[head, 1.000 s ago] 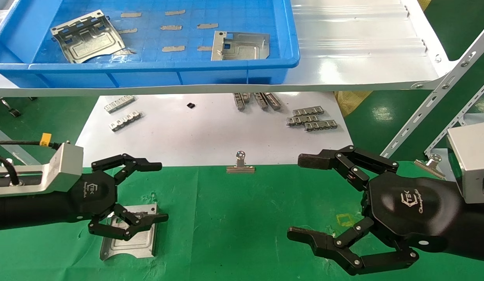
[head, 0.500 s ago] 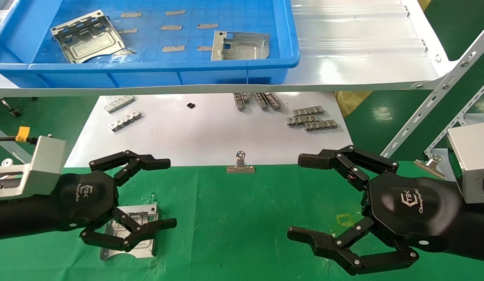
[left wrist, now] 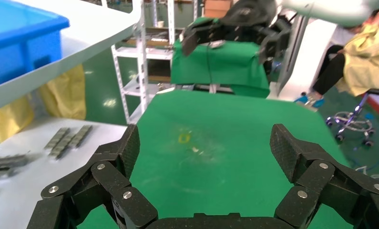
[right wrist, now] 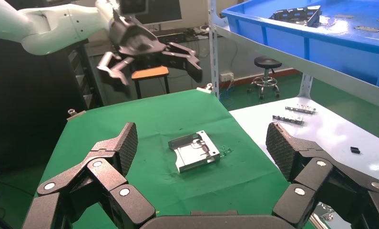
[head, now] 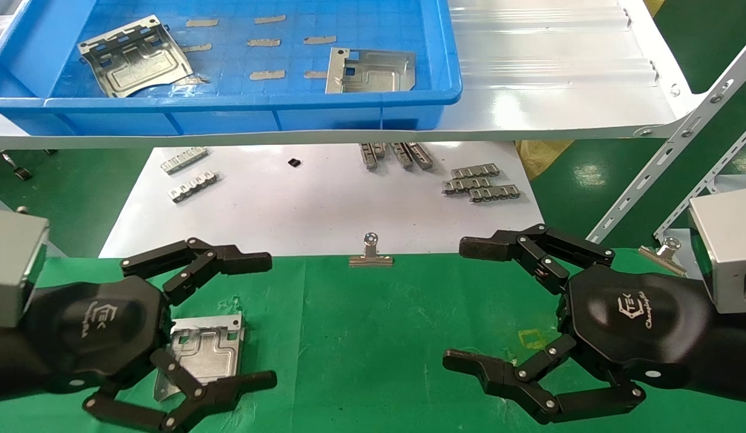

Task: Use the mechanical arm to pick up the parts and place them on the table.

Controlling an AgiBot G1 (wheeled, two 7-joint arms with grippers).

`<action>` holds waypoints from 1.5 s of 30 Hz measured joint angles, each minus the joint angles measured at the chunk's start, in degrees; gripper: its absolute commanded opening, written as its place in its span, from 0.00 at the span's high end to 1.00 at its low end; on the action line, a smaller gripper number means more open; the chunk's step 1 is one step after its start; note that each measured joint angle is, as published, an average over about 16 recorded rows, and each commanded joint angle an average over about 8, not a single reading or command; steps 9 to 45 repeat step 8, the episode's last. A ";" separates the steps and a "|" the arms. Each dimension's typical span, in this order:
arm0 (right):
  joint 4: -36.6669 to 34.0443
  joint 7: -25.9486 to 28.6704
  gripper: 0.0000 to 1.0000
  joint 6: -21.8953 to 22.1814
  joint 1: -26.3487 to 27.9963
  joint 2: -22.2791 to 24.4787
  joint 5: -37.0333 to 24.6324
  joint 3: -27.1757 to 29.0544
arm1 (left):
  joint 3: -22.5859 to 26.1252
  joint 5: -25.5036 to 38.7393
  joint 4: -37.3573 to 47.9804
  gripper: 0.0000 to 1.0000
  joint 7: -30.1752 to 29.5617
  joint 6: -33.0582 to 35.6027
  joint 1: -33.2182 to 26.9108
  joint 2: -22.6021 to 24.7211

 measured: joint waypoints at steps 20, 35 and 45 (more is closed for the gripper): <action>0.00 0.00 0.00 0.00 0.00 0.00 0.00 0.00 | -2.56 -1.12 -4.11 0.00 -2.71 -0.36 2.24 -0.76; 0.00 0.00 0.00 0.00 0.00 0.00 0.00 0.00 | -2.56 -1.12 -4.11 0.00 -2.71 -0.36 2.24 -0.76; 0.00 0.00 0.00 0.00 0.00 0.00 0.00 0.00 | -2.56 -1.12 -4.11 0.00 -2.71 -0.36 2.24 -0.76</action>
